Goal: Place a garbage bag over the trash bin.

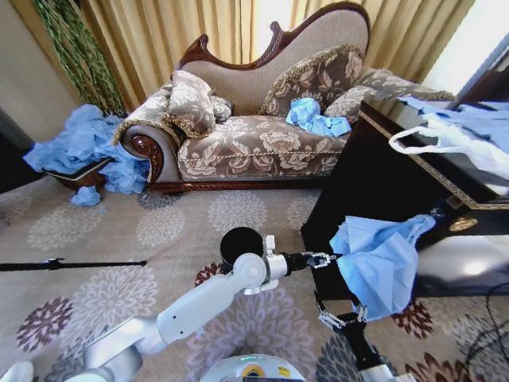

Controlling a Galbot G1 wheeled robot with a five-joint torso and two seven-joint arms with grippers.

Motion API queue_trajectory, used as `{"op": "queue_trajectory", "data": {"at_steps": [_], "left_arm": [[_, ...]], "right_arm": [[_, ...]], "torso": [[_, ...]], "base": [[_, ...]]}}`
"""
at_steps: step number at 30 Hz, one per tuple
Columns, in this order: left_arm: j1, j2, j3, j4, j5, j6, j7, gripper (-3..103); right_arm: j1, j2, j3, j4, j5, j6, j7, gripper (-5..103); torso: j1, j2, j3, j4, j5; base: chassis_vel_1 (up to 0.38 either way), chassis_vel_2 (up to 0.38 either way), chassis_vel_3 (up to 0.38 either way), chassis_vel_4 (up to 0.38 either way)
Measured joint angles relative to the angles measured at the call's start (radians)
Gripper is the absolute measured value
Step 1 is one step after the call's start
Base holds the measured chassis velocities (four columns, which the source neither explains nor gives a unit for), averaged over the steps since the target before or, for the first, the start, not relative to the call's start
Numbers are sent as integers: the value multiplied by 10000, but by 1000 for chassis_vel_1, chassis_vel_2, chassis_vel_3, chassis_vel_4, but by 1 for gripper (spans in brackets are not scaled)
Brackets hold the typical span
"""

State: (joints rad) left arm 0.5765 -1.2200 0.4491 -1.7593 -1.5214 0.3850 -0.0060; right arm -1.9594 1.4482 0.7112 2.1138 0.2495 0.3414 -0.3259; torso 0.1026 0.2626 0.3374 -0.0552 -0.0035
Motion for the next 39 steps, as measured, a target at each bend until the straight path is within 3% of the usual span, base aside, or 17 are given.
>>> {"op": "queue_trajectory", "data": {"at_steps": [4,21,24,27,34,39], "left_arm": [[-33,-177,100,110,99,-33,1,26],[94,-210,546,-3,732,-51,339,28],[89,-205,535,135,1077,-90,461,23],[12,-151,530,361,1649,-212,628,26],[-329,-211,831,993,4227,-1085,1305,32],[-529,-405,999,1348,4656,-1403,1508,36]], "right_arm": [[-5,27,-1,3,-12,0,2,100],[-26,30,62,-70,42,55,10,100],[-17,29,46,-72,41,55,12,100],[-15,29,35,-72,37,55,13,100],[13,28,14,-112,36,55,25,100],[18,19,15,-128,52,52,47,100]], "torso": [[0,0,0,-1,0],[0,0,0,0,0],[0,0,0,-1,0],[0,0,0,0,0],[0,0,0,0,0],[0,0,0,-1,0]], "base": [[0,0,0,0],[0,0,0,0],[0,0,0,0],[0,0,0,0],[0,0,0,0],[0,0,0,0]]}}
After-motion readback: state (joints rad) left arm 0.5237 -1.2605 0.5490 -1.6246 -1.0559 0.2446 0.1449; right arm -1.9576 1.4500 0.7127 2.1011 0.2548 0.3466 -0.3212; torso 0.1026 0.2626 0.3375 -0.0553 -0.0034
